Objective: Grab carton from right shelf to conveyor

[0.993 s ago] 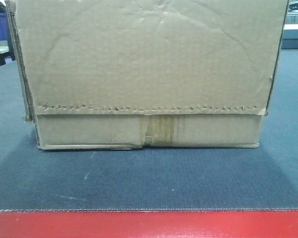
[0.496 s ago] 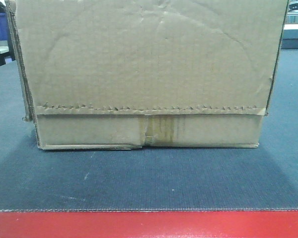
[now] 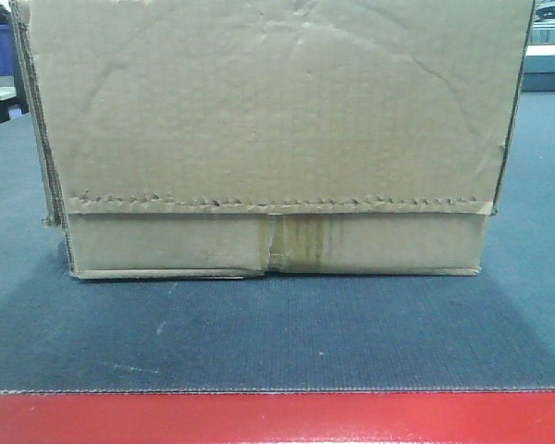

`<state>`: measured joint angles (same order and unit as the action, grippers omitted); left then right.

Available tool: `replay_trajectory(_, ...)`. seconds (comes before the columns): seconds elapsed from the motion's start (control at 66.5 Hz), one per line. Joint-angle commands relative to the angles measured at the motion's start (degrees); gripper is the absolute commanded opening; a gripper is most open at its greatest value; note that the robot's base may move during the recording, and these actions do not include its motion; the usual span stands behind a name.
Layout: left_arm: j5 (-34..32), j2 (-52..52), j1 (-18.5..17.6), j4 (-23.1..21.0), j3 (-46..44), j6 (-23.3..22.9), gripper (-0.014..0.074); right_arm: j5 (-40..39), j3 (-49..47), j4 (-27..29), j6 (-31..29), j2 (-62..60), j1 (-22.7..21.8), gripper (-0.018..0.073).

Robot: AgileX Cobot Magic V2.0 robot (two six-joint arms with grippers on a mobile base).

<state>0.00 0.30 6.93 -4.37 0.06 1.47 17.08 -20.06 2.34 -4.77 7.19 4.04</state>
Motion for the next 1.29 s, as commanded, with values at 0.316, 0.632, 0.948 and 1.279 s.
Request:
replay_trajectory(0.316,-1.0,-0.3,0.2,-0.3,-0.1,0.1,-0.0008,-17.9,20.1,3.0,-1.4,-7.2,-2.5,-0.0069)
replay_trajectory(0.632,-1.0,-0.3,0.2,-0.3,-0.1,0.1,-0.0008,-15.8,20.1,3.1,-1.4,-7.2,-2.5,-0.0069)
replay_trajectory(0.948,-1.0,-0.3,0.2,-0.3,-0.1,0.1,-0.0008,-15.8,20.1,3.1,-1.4,-7.2,-2.5,-0.0069)
replay_trajectory(1.279,-1.0,-0.3,0.2,-0.3,-0.1,0.1,-0.0008,-15.8,20.1,3.1,-1.4,-7.2,-2.5,-0.0069)
